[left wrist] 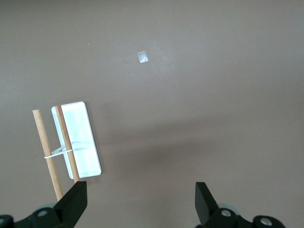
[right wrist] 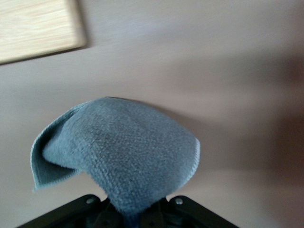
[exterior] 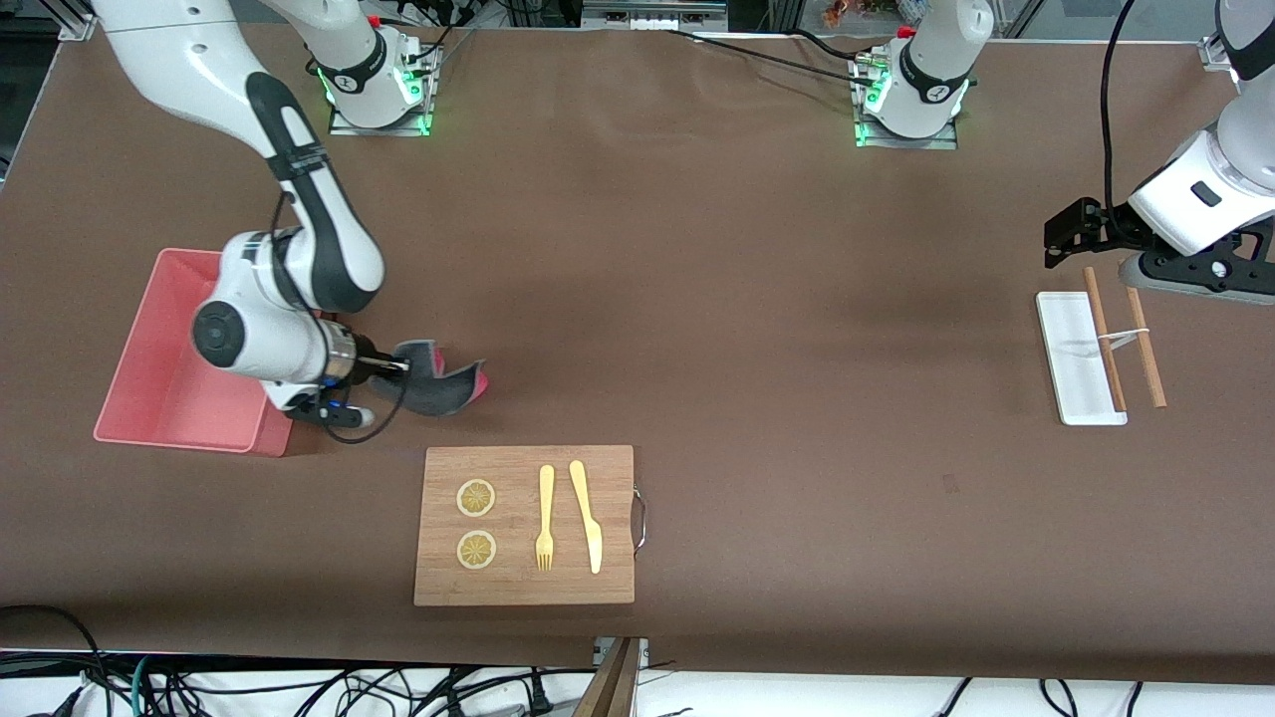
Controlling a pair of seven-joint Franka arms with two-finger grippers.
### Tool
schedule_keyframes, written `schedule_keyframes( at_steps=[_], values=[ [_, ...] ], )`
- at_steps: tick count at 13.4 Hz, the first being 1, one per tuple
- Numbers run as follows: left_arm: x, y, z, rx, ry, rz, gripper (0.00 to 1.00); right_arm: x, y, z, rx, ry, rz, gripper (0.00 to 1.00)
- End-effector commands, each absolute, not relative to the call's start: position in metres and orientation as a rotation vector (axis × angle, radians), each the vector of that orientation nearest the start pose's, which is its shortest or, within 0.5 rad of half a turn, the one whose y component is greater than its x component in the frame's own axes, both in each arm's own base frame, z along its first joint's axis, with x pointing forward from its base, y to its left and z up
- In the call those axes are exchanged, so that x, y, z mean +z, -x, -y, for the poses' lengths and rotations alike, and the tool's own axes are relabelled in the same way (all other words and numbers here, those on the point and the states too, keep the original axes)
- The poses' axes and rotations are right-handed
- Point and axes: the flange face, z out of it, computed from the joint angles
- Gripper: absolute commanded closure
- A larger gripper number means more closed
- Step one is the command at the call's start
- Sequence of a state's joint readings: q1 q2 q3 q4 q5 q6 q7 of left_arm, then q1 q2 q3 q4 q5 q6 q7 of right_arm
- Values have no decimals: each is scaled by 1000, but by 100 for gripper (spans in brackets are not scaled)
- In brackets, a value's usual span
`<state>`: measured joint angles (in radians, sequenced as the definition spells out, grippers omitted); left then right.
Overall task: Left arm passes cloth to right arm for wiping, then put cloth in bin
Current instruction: 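Move the cloth over the pink bin with the right gripper, then open the right gripper to drop the cloth into the bin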
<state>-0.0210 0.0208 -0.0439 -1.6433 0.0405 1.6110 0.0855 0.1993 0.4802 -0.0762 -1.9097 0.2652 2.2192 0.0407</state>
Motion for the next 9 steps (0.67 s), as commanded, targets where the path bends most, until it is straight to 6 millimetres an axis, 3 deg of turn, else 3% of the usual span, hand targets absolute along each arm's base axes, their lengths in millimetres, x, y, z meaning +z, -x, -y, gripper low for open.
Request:
schedule_keyframes(
  at_steps=[1, 6, 9],
  values=[
    [587, -563, 36, 78, 3079, -217, 0, 274, -591, -56, 280, 3010, -21, 100],
    [587, -562, 38, 82, 3078, -222, 0, 396, -565, -9, 303, 3116, 128, 100],
    [588, -562, 38, 85, 3078, -222, 0, 430, -550, 41, 324, 3124, 200, 100]
  ],
)
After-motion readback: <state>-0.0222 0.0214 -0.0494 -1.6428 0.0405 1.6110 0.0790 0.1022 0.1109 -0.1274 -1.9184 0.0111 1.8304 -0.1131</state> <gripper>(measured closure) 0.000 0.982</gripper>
